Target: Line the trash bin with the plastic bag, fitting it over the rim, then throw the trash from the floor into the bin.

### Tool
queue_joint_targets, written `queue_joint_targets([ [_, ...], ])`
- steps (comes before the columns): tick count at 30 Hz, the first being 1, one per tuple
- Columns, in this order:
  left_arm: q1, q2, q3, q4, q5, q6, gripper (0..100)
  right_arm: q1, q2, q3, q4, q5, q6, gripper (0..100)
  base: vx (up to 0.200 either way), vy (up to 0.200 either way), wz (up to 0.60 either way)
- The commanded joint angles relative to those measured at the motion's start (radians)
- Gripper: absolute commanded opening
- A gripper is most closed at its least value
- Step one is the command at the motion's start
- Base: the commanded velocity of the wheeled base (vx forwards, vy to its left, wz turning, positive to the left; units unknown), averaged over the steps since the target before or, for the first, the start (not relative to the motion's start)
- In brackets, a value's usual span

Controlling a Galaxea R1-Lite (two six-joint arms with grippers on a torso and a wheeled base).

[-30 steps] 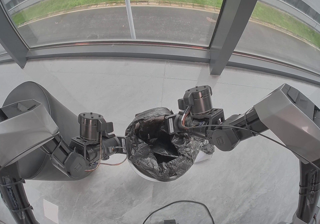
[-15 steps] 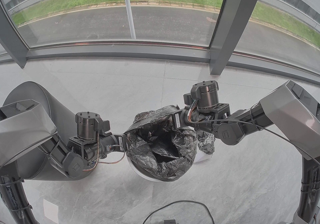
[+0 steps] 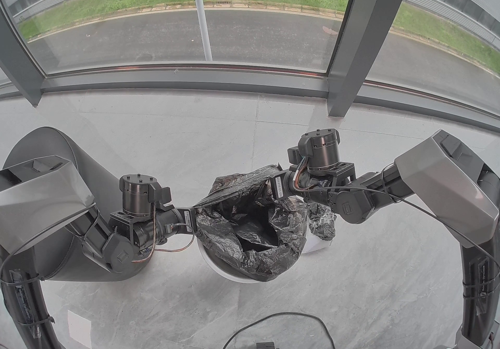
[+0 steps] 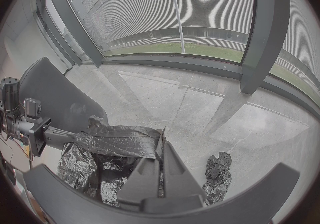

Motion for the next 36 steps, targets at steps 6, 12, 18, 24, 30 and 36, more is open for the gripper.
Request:
queue_joint_targets([
  [6, 0.009, -0.005, -0.017, -0.001, 0.0, -0.011, 0, -0.001, 0.03, -0.039, -0.002, 0.004, -0.002, 0, 0.0, 0.0, 0.0],
  [12, 0.009, -0.01, -0.048, 0.004, 0.0, -0.013, 0, 0.008, 0.074, -0.091, 0.001, -0.002, -0.001, 0, 0.0, 0.0, 0.0],
  [18, 0.015, 0.01, -0.051, 0.005, -0.001, -0.013, 0, 0.019, 0.096, -0.109, 0.014, -0.007, 0.002, 0, 0.0, 0.0, 0.0],
  [24, 0.026, 0.016, -0.052, 0.007, -0.007, -0.013, 0, 0.019, 0.091, -0.108, 0.014, -0.008, -0.001, 0, 0.0, 0.0, 0.0],
  [30, 0.028, 0.018, -0.046, 0.005, -0.009, -0.014, 0, 0.015, 0.096, -0.109, 0.012, -0.008, -0.002, 0, 0.0, 0.0, 0.0],
  [36, 0.029, 0.018, -0.046, 0.004, -0.007, -0.013, 0, 0.009, 0.09, -0.123, 0.004, -0.01, 0.001, 100, 0.0, 0.0, 0.0],
])
